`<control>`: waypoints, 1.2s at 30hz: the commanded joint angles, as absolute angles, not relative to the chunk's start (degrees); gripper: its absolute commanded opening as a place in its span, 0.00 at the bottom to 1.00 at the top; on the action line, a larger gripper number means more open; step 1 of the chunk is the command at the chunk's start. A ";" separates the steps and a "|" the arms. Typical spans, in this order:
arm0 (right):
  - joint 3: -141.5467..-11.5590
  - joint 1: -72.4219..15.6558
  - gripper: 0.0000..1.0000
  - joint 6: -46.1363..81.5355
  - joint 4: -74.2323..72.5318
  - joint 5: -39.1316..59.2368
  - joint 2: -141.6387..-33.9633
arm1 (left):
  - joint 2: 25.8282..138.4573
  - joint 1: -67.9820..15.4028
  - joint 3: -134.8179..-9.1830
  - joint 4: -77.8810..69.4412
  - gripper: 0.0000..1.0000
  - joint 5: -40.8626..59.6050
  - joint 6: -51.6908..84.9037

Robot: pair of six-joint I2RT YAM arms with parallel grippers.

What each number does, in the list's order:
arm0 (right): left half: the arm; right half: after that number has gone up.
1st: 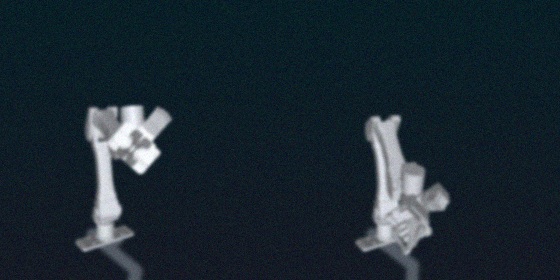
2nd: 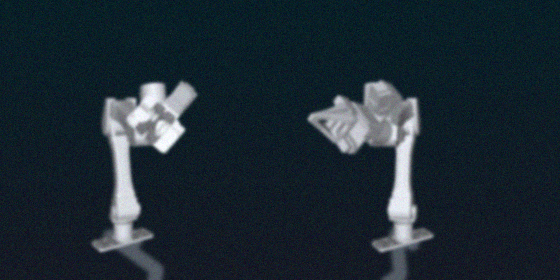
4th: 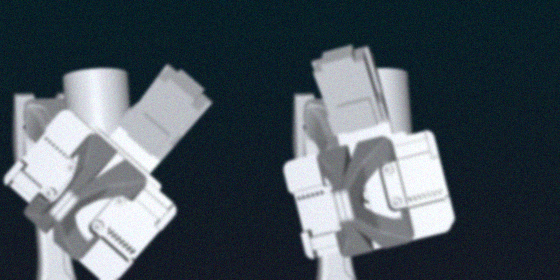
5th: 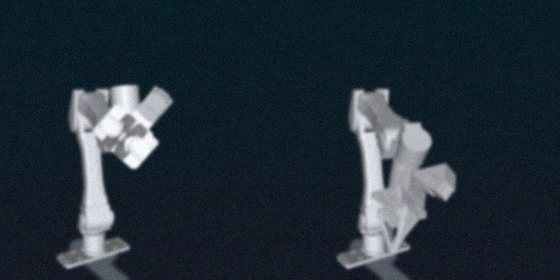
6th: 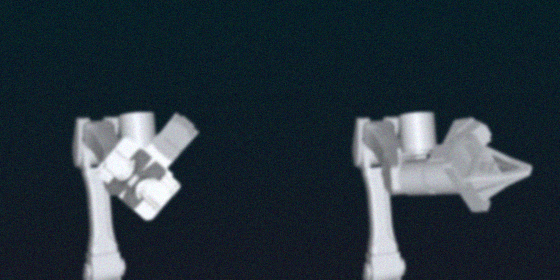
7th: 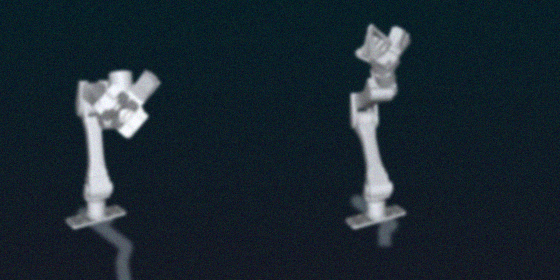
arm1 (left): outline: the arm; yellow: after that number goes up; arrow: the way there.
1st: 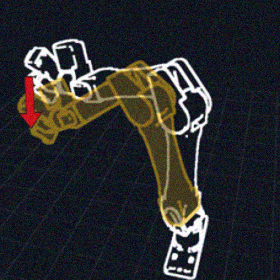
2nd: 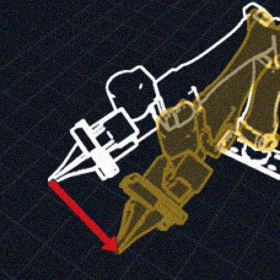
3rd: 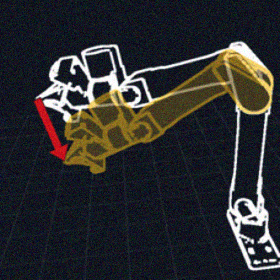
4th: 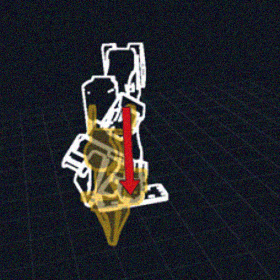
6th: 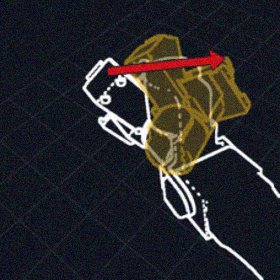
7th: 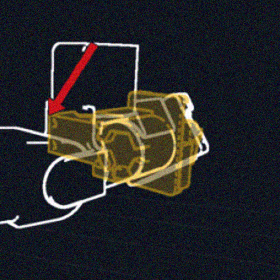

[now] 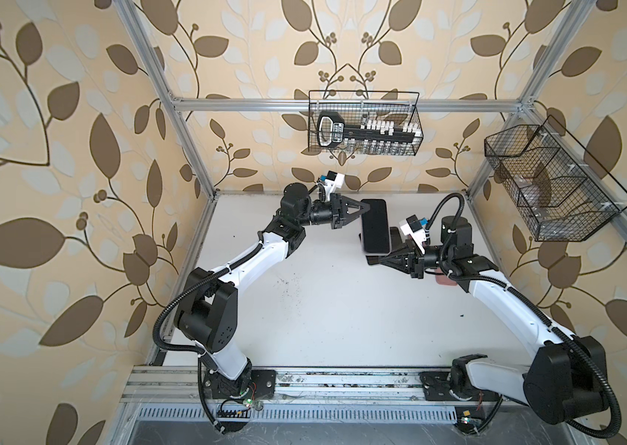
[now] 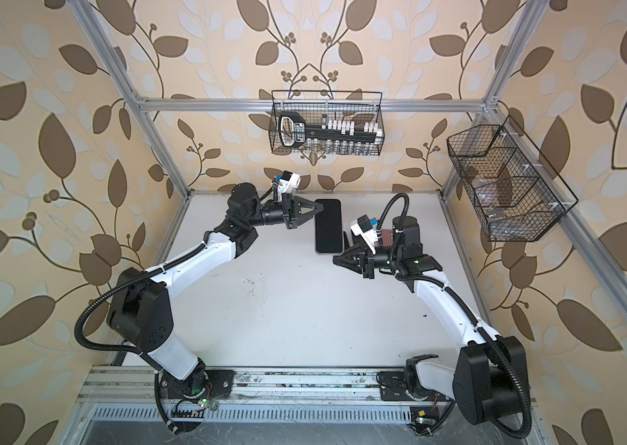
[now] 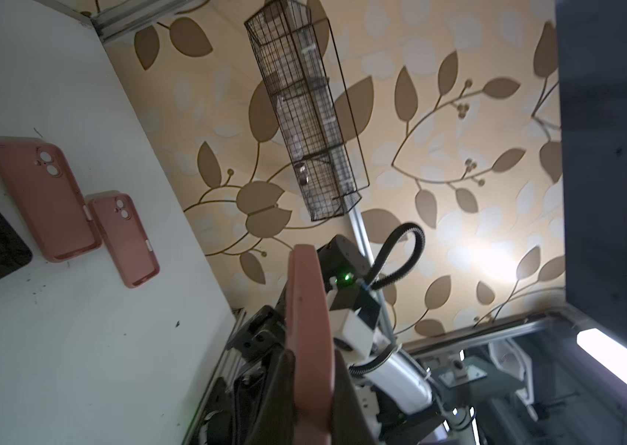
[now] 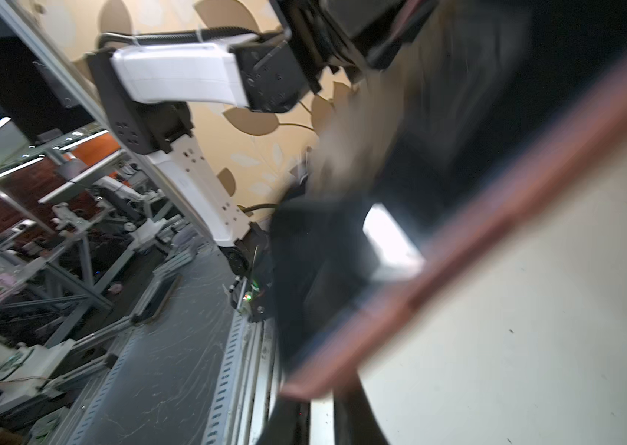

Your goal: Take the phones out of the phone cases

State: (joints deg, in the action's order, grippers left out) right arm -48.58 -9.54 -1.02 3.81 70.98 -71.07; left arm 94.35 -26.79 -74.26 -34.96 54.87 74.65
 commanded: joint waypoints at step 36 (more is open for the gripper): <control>-33.53 -15.66 0.70 48.62 -36.88 44.14 -64.36 | 76.97 -24.08 -54.20 -43.51 0.00 23.39 73.62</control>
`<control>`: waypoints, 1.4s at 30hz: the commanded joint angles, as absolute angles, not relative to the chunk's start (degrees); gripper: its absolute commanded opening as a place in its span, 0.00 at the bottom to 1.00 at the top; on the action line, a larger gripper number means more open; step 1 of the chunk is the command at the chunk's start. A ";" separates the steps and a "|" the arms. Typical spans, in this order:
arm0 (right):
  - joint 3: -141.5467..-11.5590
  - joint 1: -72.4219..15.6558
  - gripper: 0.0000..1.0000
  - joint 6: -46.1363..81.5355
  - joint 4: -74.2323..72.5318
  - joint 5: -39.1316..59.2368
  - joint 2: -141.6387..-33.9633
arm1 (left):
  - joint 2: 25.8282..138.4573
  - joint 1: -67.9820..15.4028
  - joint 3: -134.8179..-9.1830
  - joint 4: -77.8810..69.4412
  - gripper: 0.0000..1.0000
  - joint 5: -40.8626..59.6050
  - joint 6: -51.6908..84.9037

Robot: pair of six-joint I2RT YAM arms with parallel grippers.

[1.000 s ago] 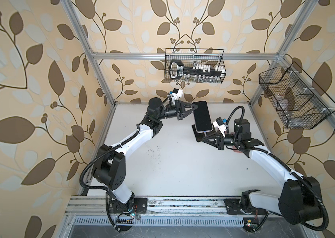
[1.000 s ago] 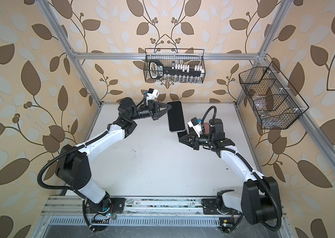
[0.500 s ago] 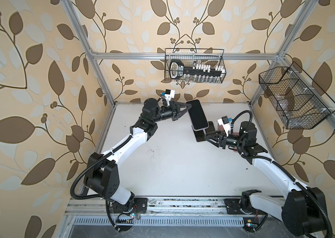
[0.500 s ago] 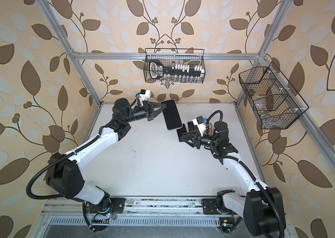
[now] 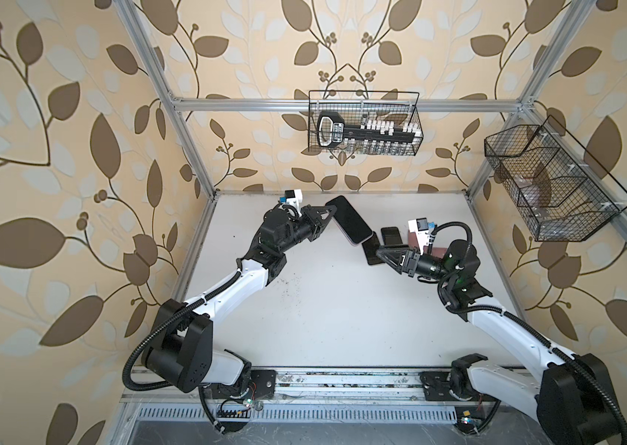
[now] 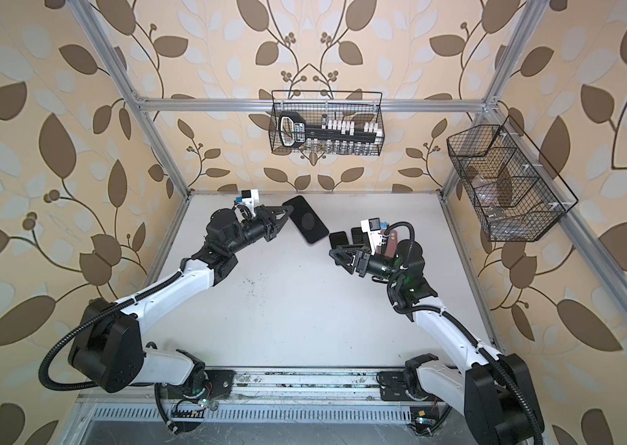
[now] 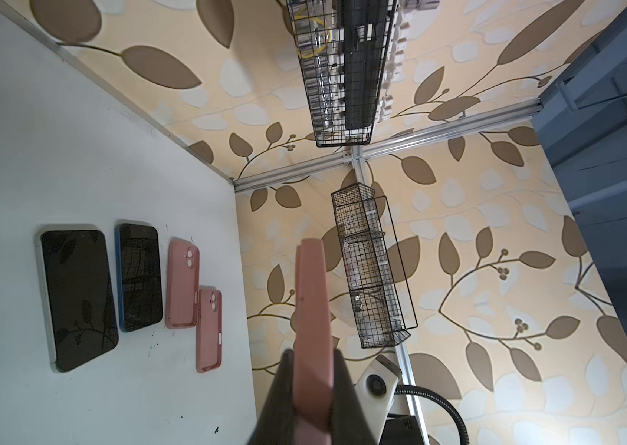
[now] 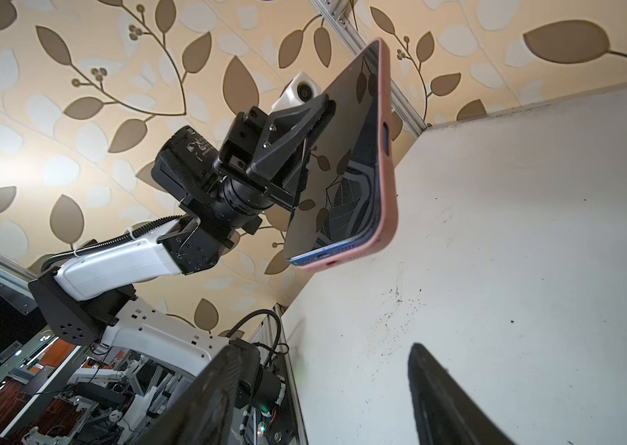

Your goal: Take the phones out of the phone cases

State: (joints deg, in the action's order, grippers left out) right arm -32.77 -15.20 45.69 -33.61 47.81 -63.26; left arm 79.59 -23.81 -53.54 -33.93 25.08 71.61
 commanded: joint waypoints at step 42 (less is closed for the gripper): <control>-37.44 -18.02 0.69 53.72 -47.37 42.11 -72.00 | 75.25 -27.38 -52.99 -45.62 0.00 22.41 74.62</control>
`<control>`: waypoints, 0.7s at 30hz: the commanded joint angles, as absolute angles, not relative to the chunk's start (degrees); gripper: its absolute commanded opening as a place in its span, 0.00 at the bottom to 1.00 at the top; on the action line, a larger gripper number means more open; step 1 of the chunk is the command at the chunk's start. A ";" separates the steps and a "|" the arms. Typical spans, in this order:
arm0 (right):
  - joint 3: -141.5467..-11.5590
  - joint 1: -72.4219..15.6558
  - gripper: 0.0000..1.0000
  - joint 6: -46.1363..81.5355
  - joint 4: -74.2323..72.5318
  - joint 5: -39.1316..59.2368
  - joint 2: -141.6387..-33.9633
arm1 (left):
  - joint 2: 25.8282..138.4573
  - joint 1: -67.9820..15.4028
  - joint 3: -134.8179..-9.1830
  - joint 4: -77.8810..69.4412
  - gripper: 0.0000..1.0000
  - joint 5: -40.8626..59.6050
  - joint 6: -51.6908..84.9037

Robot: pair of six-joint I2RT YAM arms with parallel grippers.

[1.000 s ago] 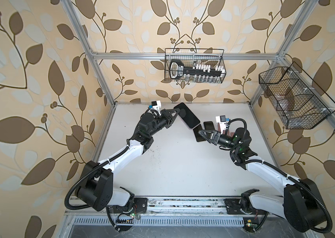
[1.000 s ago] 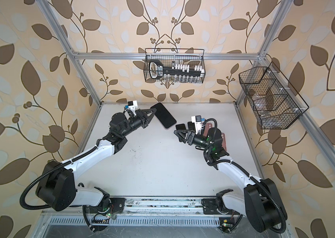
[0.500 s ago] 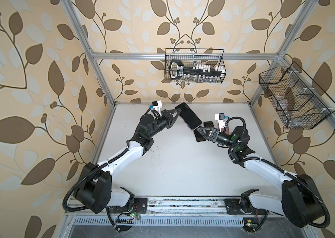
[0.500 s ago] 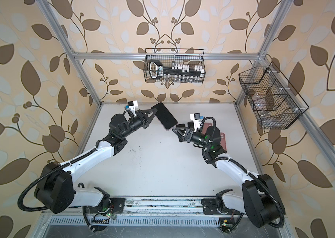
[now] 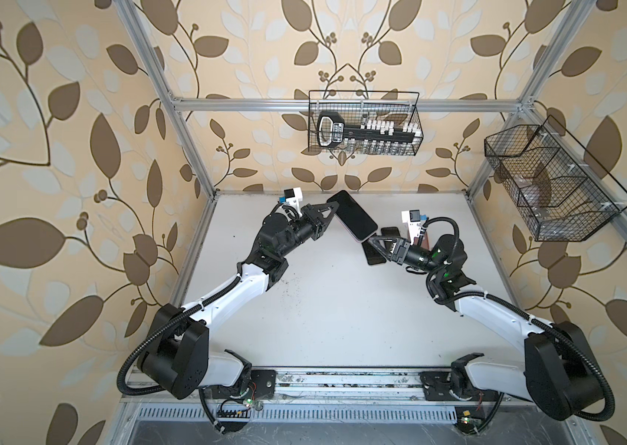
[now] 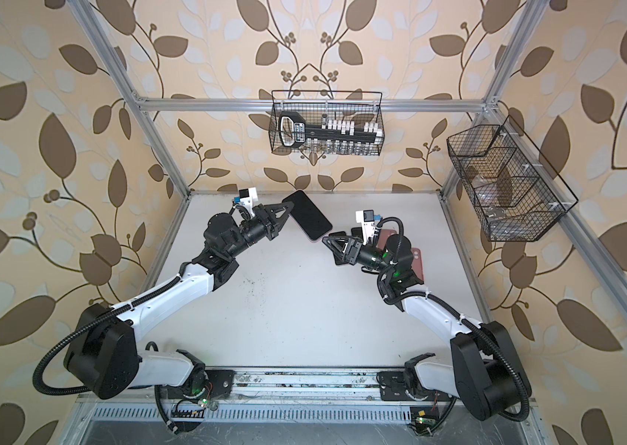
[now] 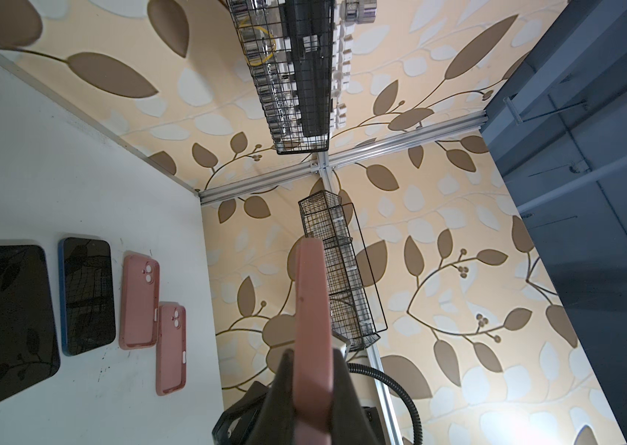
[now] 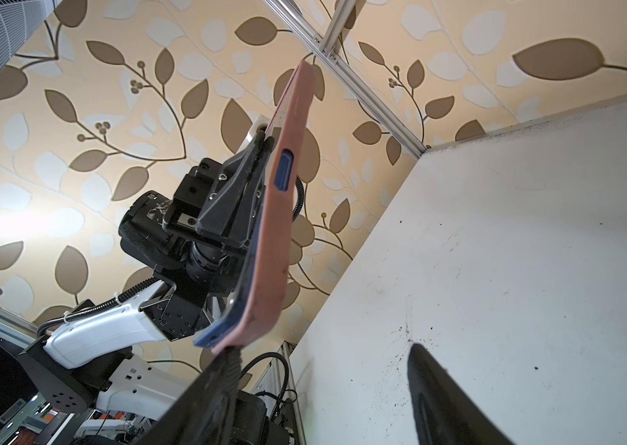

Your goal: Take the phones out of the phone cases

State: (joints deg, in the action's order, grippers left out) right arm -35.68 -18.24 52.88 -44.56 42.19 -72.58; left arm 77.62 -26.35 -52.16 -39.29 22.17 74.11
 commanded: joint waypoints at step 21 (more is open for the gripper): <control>-35.95 -16.66 0.70 51.65 -42.61 42.15 -68.27 | 76.62 -27.49 -55.46 -44.91 0.00 22.85 74.36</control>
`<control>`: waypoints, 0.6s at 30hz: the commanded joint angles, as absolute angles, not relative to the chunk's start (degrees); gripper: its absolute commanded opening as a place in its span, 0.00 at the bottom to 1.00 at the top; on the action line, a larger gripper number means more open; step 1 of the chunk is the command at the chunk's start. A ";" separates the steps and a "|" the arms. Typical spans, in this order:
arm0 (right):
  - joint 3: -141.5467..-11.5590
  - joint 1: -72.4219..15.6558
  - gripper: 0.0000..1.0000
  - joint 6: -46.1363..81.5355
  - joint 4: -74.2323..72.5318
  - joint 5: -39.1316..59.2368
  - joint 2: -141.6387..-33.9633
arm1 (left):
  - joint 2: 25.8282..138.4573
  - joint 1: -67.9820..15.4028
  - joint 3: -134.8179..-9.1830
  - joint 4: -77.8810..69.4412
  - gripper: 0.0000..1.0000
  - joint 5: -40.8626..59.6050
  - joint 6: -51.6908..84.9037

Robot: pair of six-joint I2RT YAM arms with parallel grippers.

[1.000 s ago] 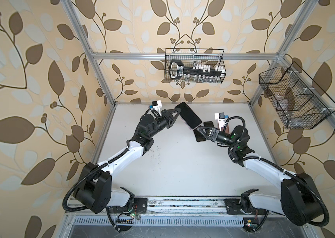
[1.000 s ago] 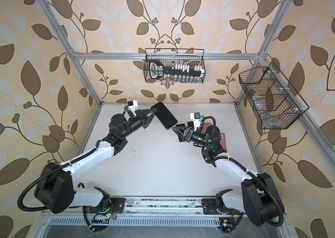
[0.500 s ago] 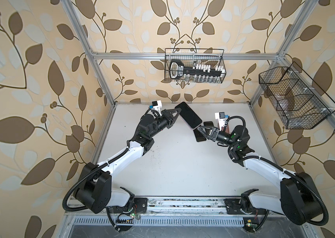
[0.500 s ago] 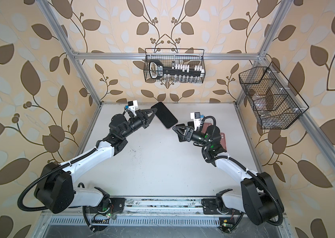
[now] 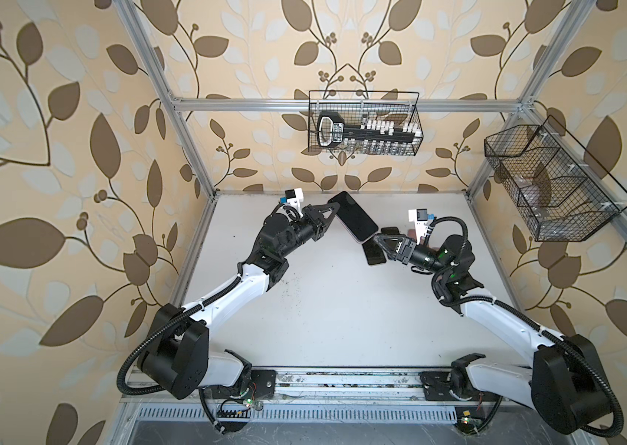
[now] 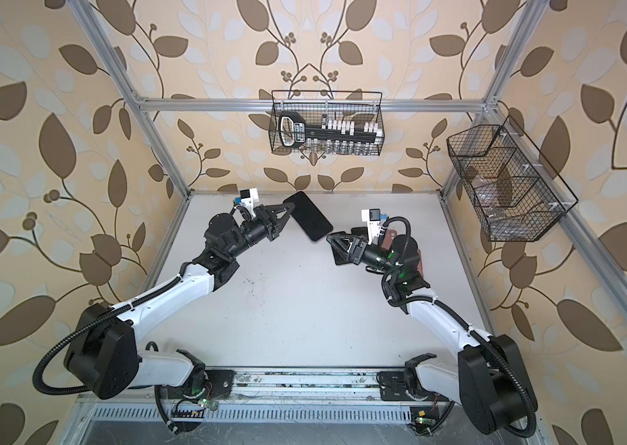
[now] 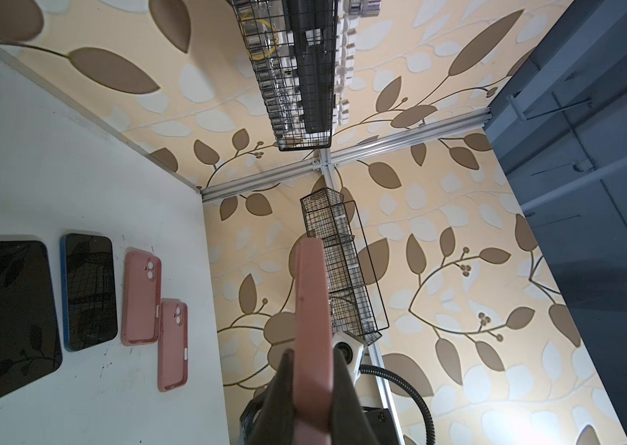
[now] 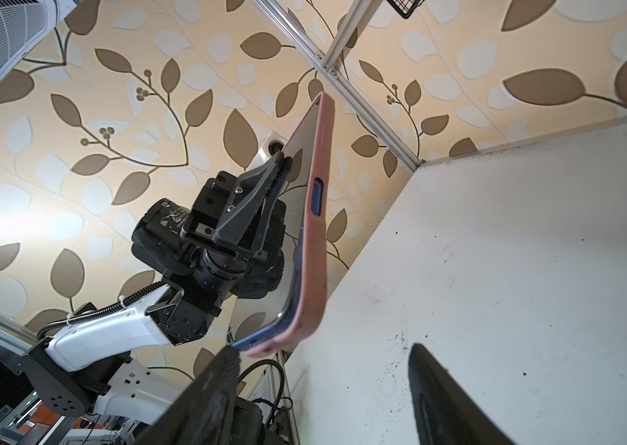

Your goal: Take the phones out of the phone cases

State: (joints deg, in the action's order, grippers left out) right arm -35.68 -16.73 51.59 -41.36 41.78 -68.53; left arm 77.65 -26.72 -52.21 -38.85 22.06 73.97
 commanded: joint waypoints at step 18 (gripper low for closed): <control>-35.00 -17.03 0.70 53.22 -45.40 41.18 -70.50 | 75.83 -28.56 -56.16 -44.91 0.00 22.35 74.11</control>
State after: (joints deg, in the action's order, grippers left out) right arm -35.68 -16.75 52.69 -44.31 42.15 -70.50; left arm 77.65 -27.73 -52.23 -38.79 21.41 73.84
